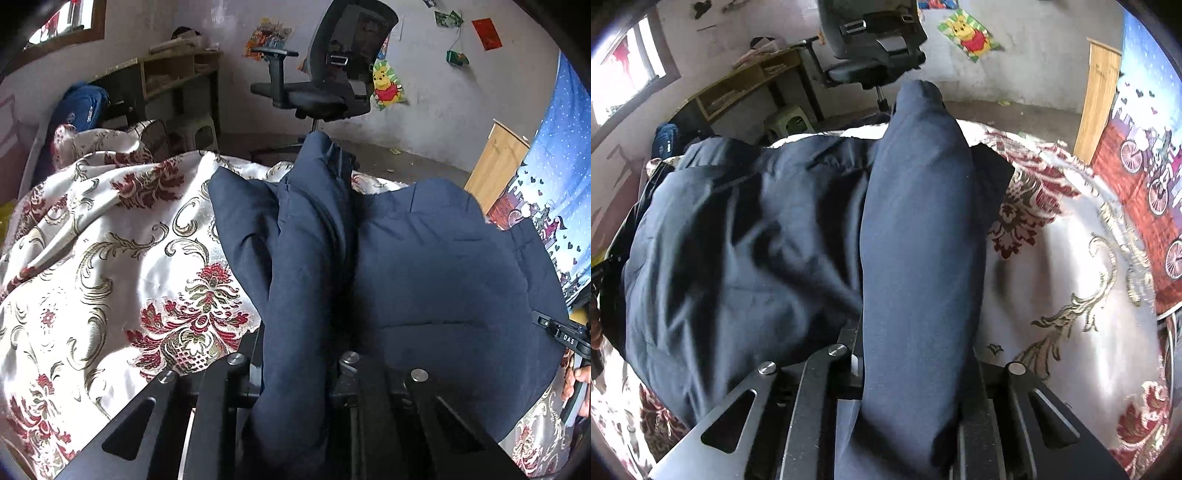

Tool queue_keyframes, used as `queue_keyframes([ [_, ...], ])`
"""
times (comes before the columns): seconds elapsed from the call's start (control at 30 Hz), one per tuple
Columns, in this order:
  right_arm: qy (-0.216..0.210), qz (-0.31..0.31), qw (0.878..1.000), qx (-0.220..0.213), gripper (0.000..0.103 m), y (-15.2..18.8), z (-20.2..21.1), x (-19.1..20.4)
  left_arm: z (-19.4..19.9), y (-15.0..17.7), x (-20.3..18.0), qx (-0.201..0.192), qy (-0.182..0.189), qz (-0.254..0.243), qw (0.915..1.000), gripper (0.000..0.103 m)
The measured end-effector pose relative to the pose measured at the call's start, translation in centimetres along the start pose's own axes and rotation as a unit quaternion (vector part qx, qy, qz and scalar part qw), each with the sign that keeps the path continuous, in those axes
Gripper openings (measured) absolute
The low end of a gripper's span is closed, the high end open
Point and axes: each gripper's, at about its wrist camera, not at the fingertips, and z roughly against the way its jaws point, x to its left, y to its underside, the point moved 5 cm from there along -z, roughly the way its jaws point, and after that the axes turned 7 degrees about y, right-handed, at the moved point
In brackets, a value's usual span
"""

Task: Fold large clothes
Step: 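Close both tools on the jacket edge and lift it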

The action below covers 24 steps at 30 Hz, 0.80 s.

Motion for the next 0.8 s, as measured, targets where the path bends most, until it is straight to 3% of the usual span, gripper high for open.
queue_keyframes([
  [0.33,-0.003,0.011,0.997,-0.073,0.013,-2.6,7.3,-0.8,1.8,-1.9,-3.3,-0.033,0.023,0.005,0.9992,0.014],
  [0.6,0.029,0.004,0.989,-0.144,0.012,-4.3,13.9,-4.1,1.5,-2.9,-7.4,-0.056,0.063,-0.013,0.9963,0.014],
  [0.73,0.040,-0.013,0.989,-0.142,0.012,-4.1,14.7,-6.8,0.7,-2.6,-9.4,-0.062,0.076,-0.022,0.9950,0.014],
  [0.8,0.044,-0.034,0.991,-0.122,0.012,-3.2,13.8,-8.7,-0.6,-1.6,-10.6,-0.046,0.079,-0.032,0.9953,0.014],
])
